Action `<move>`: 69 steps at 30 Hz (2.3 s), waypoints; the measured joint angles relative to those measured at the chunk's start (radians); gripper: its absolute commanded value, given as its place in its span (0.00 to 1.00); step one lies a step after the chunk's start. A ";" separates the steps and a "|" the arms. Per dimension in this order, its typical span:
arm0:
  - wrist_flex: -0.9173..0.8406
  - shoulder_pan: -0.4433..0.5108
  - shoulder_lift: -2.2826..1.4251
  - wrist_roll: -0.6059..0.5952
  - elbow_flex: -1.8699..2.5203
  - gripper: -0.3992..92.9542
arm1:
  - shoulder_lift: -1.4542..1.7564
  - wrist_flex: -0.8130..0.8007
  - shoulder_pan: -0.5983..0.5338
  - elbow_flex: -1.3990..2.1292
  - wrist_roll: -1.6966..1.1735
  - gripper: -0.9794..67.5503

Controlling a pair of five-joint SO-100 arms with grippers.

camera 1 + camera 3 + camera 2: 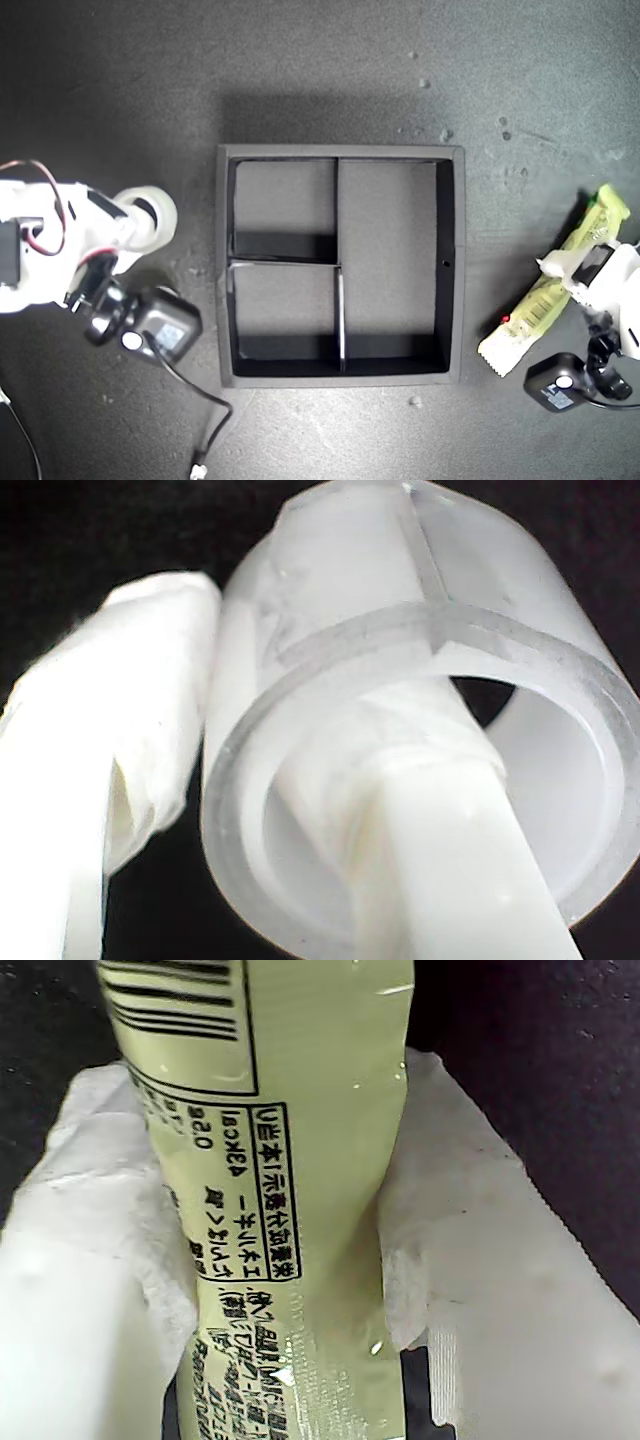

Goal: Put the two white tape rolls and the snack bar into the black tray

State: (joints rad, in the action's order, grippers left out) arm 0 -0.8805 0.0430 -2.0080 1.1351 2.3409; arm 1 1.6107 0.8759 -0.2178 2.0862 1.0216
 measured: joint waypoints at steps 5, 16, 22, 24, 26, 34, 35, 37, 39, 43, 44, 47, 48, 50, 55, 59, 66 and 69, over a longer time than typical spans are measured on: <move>-0.055 0.005 -0.058 0.005 0.000 0.00 | -0.005 0.100 0.000 -0.081 0.002 0.01; -0.238 0.021 -0.081 -0.020 -0.176 0.00 | -0.005 0.456 0.002 -0.511 -0.370 0.01; -0.282 0.021 -0.077 -0.025 -0.239 0.00 | -0.006 0.515 0.124 -0.640 -0.130 0.01; -0.282 0.021 -0.077 -0.025 -0.239 0.00 | -0.006 0.511 0.143 -0.652 -0.023 0.01; -0.282 0.021 -0.071 -0.026 -0.241 0.00 | -0.006 0.486 0.147 -0.669 0.043 0.01; -0.295 0.021 -0.029 -0.049 -0.298 0.00 | -0.028 0.433 0.115 -0.761 -0.202 0.01; -0.295 0.021 -0.018 -0.055 -0.311 0.00 | -0.046 0.431 0.103 -0.796 -0.253 0.01; -0.302 0.021 0.006 -0.067 -0.348 0.00 | -0.100 0.431 0.077 -0.876 -0.356 0.01; -0.314 0.017 0.043 -0.081 -0.397 0.00 | -0.183 0.451 0.052 -0.988 -0.442 0.01; -0.357 0.000 0.155 -0.115 -0.538 0.00 | -0.436 0.543 0.038 -1.304 -0.566 0.01; -0.374 -0.006 0.192 -0.124 -0.588 0.00 | -0.526 0.577 0.040 -1.419 -0.584 0.01; -0.413 -0.021 0.287 -0.149 -0.719 0.00 | -0.681 0.627 0.038 -1.609 -0.629 0.01; -0.428 -0.028 0.327 -0.160 -0.773 0.00 | -0.703 0.627 0.034 -1.626 -0.649 0.01; -0.454 -0.035 0.391 -0.175 -0.861 0.00 | -0.715 0.620 0.028 -1.631 -0.653 0.01; -0.538 -0.038 0.591 -0.199 -1.120 0.00 | -0.721 0.583 0.023 -1.632 -0.653 0.01; -0.618 -0.035 0.756 -0.206 -1.339 0.00 | -0.721 0.552 -0.005 -1.614 -0.655 0.01; -0.888 -0.035 1.124 -0.198 -1.833 0.00 | -0.721 0.512 -0.009 -1.560 -0.650 0.01; -0.925 -0.035 1.204 -0.193 -1.974 0.00 | -0.721 0.508 -0.023 -1.549 -0.646 0.01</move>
State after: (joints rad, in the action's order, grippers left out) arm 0 -1.8055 0.0077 -0.8038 0.9419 0.3666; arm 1 0.8897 1.3837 -0.2408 0.5369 0.3758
